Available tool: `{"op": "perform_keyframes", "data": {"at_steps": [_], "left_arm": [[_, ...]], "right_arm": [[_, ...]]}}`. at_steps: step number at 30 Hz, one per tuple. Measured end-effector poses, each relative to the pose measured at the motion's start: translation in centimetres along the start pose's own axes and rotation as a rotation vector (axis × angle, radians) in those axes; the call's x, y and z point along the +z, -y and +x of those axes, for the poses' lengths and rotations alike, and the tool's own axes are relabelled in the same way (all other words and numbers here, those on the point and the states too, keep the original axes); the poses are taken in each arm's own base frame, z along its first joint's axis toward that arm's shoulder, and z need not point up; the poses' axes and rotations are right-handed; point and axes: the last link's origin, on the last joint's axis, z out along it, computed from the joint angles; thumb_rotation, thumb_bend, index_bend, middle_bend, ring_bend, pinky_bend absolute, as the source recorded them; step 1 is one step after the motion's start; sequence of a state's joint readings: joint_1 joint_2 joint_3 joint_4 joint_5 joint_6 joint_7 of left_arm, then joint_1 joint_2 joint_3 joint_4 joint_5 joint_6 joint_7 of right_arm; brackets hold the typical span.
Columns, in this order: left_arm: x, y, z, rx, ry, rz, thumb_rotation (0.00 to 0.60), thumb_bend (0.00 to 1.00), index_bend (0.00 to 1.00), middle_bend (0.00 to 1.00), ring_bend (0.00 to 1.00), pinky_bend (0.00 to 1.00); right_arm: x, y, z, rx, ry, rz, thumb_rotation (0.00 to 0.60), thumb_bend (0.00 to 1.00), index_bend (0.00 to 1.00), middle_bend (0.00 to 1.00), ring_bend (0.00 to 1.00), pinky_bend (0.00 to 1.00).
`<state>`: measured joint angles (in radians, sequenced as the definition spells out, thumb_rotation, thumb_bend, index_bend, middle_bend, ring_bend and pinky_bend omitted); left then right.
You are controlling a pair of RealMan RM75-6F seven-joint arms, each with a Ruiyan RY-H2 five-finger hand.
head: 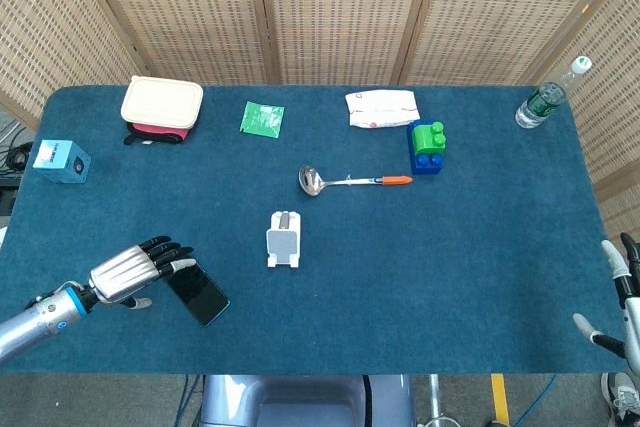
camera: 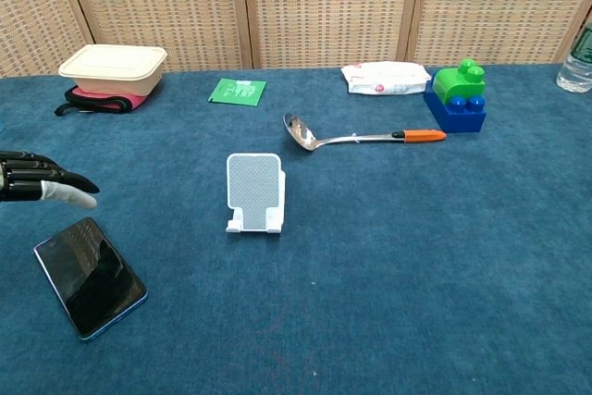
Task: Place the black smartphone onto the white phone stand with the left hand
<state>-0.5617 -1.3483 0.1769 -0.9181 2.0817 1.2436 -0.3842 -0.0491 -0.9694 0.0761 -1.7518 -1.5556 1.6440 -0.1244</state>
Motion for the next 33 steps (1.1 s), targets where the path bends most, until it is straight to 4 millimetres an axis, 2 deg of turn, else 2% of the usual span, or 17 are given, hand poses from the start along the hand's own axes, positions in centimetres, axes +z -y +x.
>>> {"op": "perform_keyframes", "data": {"at_steps": [8, 16, 28, 30, 33], "left_arm": [[2.2, -0.9, -0.8, 0.051, 0.054, -0.043, 0.6, 0.0, 0.12, 0.1, 0.14, 0.13], [2.8, -0.5, -1.0, 0.06, 0.079, -0.024, 0.6, 0.0, 0.12, 0.1, 0.14, 0.13], [4.6, -1.2, -1.4, 0.091, 0.118, -0.047, 0.6, 0.0, 0.13, 0.1, 0.14, 0.13], [4.9, -1.5, -1.5, 0.098, 0.131, -0.055, 0.6, 0.0, 0.13, 0.12, 0.17, 0.13], [5.3, -1.8, -1.6, 0.1, 0.141, -0.053, 0.6, 0.01, 0.18, 0.19, 0.25, 0.2]], "right_arm": [[0.2, -0.5, 0.2, 0.019, 0.001, -0.016, 0.6, 0.0, 0.0, 0.0, 0.0, 0.0], [0.3, -0.8, 0.3, 0.024, 0.004, -0.022, 0.6, 0.0, 0.0, 0.0, 0.0, 0.0], [0.4, -1.0, 0.2, 0.031, 0.016, -0.027, 0.6, 0.0, 0.0, 0.0, 0.0, 0.0], [0.4, -1.0, 0.2, 0.033, 0.017, -0.027, 0.6, 0.0, 0.0, 0.0, 0.0, 0.0], [0.4, -1.1, 0.3, 0.039, 0.017, -0.03, 0.6, 0.0, 0.0, 0.0, 0.0, 0.0]]}}
